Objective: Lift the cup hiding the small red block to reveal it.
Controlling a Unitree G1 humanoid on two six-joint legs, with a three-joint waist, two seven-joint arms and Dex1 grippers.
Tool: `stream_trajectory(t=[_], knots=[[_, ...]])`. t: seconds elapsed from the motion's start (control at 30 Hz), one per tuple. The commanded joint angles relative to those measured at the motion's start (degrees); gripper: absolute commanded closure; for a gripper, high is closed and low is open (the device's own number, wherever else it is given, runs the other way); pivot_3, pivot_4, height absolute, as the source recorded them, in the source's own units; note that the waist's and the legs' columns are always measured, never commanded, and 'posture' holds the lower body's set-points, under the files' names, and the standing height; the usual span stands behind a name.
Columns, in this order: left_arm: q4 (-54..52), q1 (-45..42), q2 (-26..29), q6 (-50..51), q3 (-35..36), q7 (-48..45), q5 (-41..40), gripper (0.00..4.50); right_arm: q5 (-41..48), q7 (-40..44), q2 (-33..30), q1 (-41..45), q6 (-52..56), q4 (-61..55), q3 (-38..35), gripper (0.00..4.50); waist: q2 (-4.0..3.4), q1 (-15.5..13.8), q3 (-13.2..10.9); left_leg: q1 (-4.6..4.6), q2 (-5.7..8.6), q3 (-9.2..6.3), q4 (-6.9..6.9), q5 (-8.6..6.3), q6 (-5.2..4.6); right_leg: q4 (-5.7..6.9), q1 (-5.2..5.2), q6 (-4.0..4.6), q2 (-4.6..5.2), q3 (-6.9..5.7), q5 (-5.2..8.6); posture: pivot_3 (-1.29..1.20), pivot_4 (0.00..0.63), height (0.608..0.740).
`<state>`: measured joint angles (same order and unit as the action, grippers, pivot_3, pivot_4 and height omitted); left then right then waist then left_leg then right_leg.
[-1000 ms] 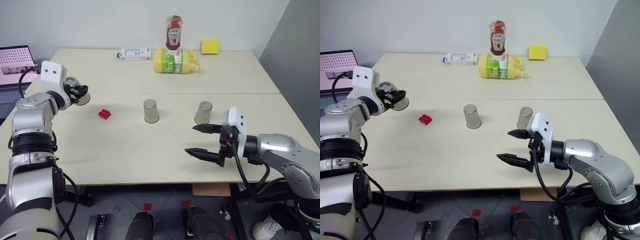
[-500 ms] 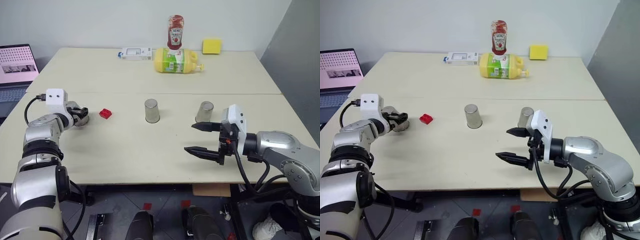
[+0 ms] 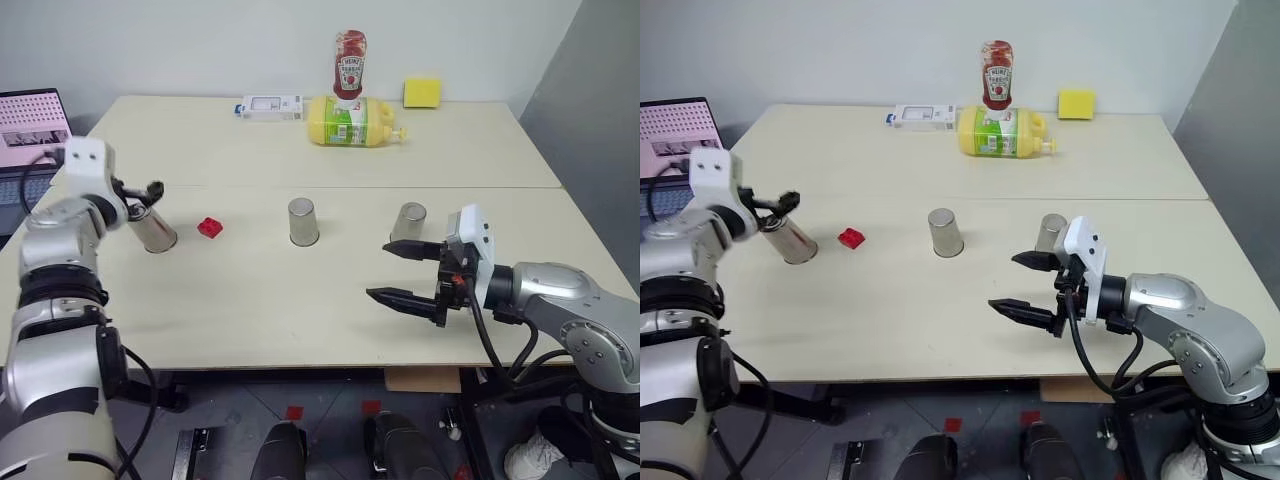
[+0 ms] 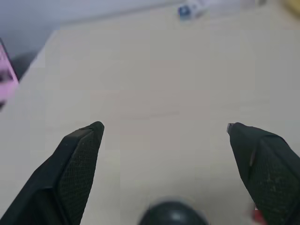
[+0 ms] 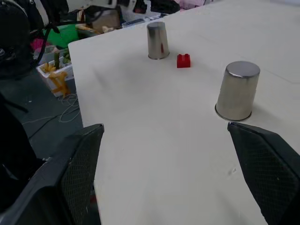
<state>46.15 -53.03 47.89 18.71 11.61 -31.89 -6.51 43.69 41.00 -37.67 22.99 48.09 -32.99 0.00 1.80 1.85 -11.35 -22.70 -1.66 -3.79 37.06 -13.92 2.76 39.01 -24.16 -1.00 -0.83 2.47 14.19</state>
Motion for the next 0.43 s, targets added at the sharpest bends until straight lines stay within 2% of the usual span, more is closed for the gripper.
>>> stream_trajectory(t=[0.03, 0.17, 0.3, 0.43], knots=[[-17.2, 5.7, 4.3, 4.9, -0.6, -10.7, -3.9, 0.02, -1.3, 0.1, -0.5, -1.4, -3.5, -1.3, -2.5, 0.0, 0.0, 0.1, 0.0, 0.01, -0.01, 0.02, -0.01, 0.0, 0.0, 0.01, 0.0, 0.0, 0.0, 0.03, 0.0, 0.0, 0.15, 0.74], [-32.4, 15.4, 8.6, 11.8, 1.2, -21.1, -10.3, 0.02, -1.8, 1.2, -1.7, -3.4, -4.8, -1.2, -3.5, 0.0, -0.01, 0.2, 0.0, 0.04, -0.03, 0.06, -0.03, 0.0, 0.0, 0.02, -0.01, 0.01, 0.02, 0.05, 0.0, 0.0, 0.15, 0.74], [-41.1, 22.7, 10.4, 18.2, 4.8, -24.0, -15.1, 0.02, -2.4, 2.0, -2.7, -5.5, -6.0, -1.2, -4.1, 0.0, -0.01, 0.2, 0.0, 0.08, -0.05, 0.04, -0.01, 0.0, 0.0, 0.03, 0.0, 0.0, 0.0, 0.04, 0.01, 0.0, 0.15, 0.74], [-46.2, 28.3, 10.2, 19.5, 6.7, -25.3, -17.5, 0.02, -3.4, 1.8, -2.7, -6.2, -7.2, -1.0, -3.4, 0.0, -0.01, 0.1, 0.0, 0.15, -0.06, 0.05, 0.0, 0.0, -0.01, 0.03, 0.04, 0.0, -0.03, 0.06, 0.01, 0.0, 0.15, 0.74]])
